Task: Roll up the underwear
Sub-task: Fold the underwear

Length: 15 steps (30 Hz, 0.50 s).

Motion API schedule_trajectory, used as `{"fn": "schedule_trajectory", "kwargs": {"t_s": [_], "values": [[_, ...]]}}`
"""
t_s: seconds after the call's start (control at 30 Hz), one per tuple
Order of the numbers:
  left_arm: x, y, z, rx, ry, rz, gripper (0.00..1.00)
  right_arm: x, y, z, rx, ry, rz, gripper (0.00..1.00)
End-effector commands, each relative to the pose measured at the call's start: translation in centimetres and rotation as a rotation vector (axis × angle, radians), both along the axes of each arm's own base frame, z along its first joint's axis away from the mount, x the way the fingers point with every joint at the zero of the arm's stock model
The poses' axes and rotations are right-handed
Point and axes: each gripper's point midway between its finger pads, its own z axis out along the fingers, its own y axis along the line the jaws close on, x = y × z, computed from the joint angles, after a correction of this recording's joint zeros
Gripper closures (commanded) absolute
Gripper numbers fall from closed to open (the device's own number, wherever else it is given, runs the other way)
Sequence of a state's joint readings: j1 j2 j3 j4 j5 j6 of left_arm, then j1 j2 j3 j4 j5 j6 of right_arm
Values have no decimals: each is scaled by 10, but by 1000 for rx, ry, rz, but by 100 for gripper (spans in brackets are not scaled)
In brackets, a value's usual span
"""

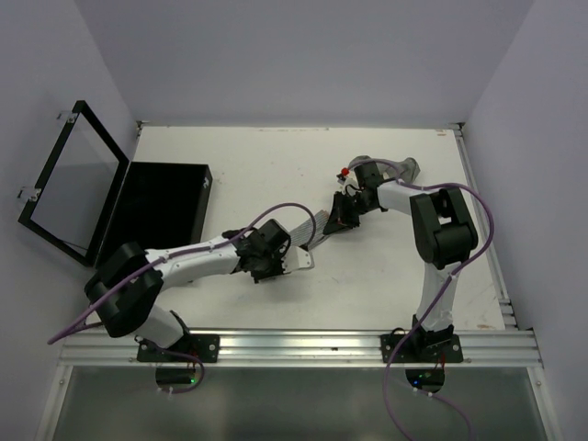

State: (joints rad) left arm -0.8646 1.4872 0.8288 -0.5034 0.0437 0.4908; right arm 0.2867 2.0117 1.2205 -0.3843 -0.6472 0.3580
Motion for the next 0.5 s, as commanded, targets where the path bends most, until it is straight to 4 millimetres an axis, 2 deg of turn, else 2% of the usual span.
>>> {"fn": "schedule_trajectory", "kwargs": {"t_s": [0.0, 0.03, 0.1, 0.13, 0.23, 0.27, 0.3, 0.37, 0.4, 0.43, 0.47], "values": [[-8, -6, -11, -12, 58, -4, 100, -11, -28, -38, -142, 64, -19, 90], [-7, -8, -10, -20, 56, 4, 90, -11, -27, -36, -138, 63, -16, 90], [-5, -13, -2, -55, 44, 17, 78, -11, -27, -35, -133, 59, -13, 90], [-4, -15, 2, -72, 37, 19, 67, -10, -26, -34, -131, 55, -10, 90], [-2, -22, 32, -164, -1, 14, 52, -11, -25, -29, -116, 48, 3, 90], [-3, -22, 43, -192, -2, 11, 49, -11, -23, -24, -106, 38, 10, 89], [-3, -25, 62, -252, -24, 6, 47, -12, -22, -21, -98, 33, 16, 89], [6, -22, 85, -314, -55, 29, 45, -11, -20, -12, -82, 14, 31, 89], [7, -22, 102, -373, -70, 29, 44, -12, -16, -1, -44, -3, 47, 89], [21, -14, 114, -413, -91, 82, 40, -12, -14, 7, -31, -14, 68, 88], [29, -10, 123, -449, -100, 121, 40, -12, -12, 15, -9, -21, 80, 86]]}}
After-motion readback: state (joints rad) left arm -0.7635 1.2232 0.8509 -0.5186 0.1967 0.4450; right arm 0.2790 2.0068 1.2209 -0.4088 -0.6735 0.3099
